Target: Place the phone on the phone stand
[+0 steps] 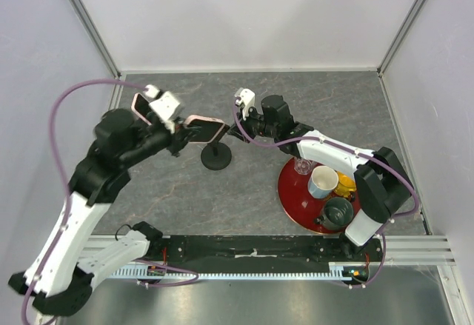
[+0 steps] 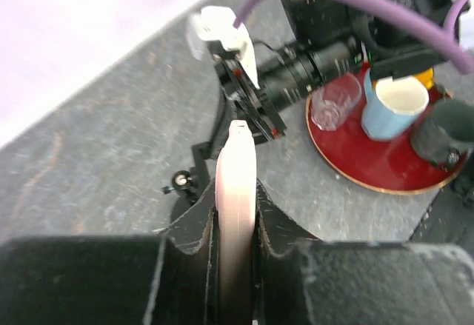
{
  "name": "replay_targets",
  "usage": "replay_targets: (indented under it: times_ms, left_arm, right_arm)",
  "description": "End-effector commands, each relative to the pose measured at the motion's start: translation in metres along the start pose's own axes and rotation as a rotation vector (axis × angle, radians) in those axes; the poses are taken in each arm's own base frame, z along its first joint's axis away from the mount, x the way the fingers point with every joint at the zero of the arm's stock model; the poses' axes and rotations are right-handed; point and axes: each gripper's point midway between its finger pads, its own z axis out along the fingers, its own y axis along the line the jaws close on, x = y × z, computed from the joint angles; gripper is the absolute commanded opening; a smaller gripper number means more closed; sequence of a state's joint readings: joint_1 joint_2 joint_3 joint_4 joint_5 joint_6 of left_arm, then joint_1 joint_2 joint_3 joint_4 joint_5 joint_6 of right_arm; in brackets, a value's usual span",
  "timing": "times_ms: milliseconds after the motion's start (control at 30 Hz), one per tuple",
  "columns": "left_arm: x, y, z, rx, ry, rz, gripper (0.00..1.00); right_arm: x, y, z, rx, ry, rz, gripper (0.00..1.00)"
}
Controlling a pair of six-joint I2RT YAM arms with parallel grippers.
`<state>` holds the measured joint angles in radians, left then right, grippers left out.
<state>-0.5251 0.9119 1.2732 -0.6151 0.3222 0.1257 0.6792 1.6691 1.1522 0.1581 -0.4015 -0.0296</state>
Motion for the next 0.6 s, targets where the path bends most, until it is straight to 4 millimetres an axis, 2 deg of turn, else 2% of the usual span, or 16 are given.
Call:
replay_targets:
  times_ms: [0, 100, 233, 367, 567]
  left_arm:
    - [-0.047, 0.019, -0.04, -0.18, -0.194, -0.018, 0.02]
    - [-0.051, 0.017, -0.049, -0.19, -0.213, -0.018, 0.02]
    - [-0.05, 0.014, -0.048, -0.168, -0.213, -0.02, 0.02]
    - [-0.046, 0.01, -0.043, -0.142, -0.202, -0.026, 0.02]
    - [-0.039, 0.007, -0.04, -0.126, -0.183, -0.022, 0.02]
  right_arm:
    - [-0.023, 0.009, -0.009, -0.004, -0.054, 0.0, 0.2]
    - [-0.027, 0.013, -0.008, -0.012, -0.054, 0.029, 0.24]
    - [-0.027, 0.013, -0.009, 0.009, -0.049, 0.016, 0.33]
    - [-0.028, 0.015, -0.007, 0.008, -0.041, 0.009, 0.36]
    - [-0.03, 0.008, -0.003, 0.038, -0.03, -0.042, 0.38]
